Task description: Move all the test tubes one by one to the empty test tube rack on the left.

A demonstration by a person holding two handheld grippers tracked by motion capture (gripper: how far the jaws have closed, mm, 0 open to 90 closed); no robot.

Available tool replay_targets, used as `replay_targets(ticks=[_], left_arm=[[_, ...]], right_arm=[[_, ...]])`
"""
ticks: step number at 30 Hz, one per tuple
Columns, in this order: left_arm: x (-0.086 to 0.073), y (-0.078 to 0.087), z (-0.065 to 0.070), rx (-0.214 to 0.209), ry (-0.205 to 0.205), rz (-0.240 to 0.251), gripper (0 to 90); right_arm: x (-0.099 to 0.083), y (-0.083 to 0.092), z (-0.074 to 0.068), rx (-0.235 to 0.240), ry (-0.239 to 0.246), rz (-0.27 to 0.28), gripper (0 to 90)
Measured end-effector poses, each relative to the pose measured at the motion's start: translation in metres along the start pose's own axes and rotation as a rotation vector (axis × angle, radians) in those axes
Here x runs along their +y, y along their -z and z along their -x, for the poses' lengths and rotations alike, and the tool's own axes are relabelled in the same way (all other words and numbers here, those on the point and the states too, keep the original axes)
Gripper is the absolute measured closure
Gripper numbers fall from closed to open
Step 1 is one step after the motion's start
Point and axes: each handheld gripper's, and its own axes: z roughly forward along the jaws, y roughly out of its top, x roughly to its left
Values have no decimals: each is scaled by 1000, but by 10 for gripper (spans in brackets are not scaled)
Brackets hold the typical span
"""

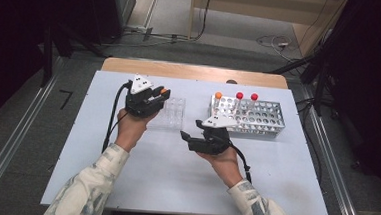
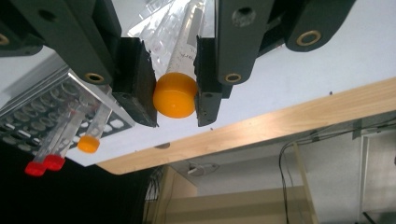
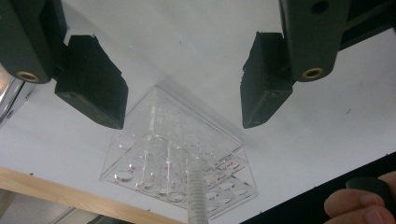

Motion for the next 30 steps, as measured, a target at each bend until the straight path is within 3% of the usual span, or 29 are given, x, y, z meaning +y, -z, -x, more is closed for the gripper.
replay_targets(ticks=[7, 15, 30], left_arm=[[-17, -8, 3, 19, -12, -21, 697], [-30, -11, 1, 23, 11, -34, 695], [-30, -7, 1, -2, 36, -15, 619]], right_arm=[[0, 0, 0, 0, -1, -1, 308], [-1, -1, 0, -2, -3, -2, 308], [-1, 0, 1, -12, -6, -1, 309]])
